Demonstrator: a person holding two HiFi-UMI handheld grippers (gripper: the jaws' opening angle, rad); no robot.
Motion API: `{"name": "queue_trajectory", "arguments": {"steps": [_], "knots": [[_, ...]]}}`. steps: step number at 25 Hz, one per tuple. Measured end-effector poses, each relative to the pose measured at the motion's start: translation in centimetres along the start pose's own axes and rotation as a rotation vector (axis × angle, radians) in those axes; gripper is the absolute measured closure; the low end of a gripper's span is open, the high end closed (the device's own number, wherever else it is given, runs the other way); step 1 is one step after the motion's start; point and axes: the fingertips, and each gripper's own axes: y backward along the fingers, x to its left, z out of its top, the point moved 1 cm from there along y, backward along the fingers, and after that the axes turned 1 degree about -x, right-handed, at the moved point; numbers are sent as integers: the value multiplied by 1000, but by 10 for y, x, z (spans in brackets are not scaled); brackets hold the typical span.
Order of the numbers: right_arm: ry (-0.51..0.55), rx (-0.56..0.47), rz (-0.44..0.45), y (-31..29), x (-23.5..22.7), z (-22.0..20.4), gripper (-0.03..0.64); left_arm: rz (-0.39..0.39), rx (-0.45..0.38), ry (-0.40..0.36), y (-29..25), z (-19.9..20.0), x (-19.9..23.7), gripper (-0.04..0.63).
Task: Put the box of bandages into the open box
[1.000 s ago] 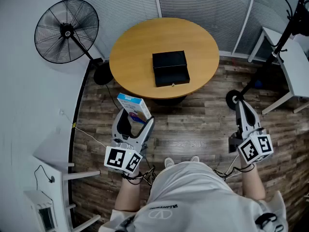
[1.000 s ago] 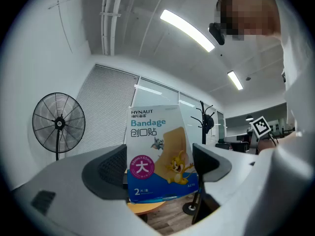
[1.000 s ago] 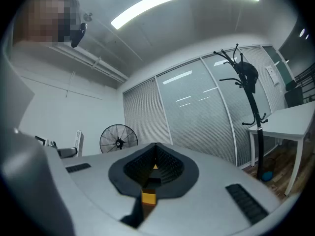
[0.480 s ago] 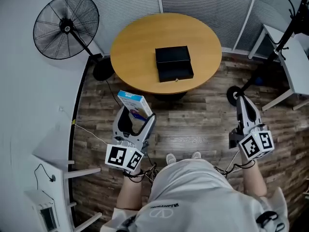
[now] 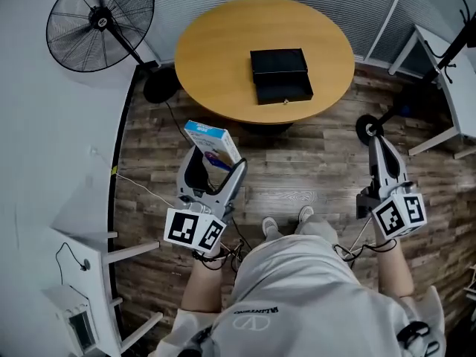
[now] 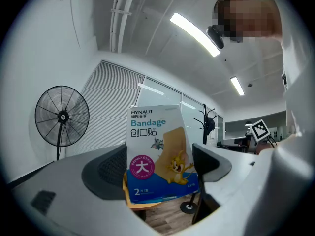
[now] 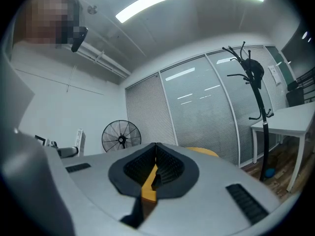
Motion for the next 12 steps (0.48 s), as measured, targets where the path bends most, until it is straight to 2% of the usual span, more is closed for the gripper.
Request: {"name": "queue_trajectory", "arguments": {"steps": [12], "knots": [[6,18,34,-36,1,-6,600,-18,17,4,-34,-7,8,173]]}}
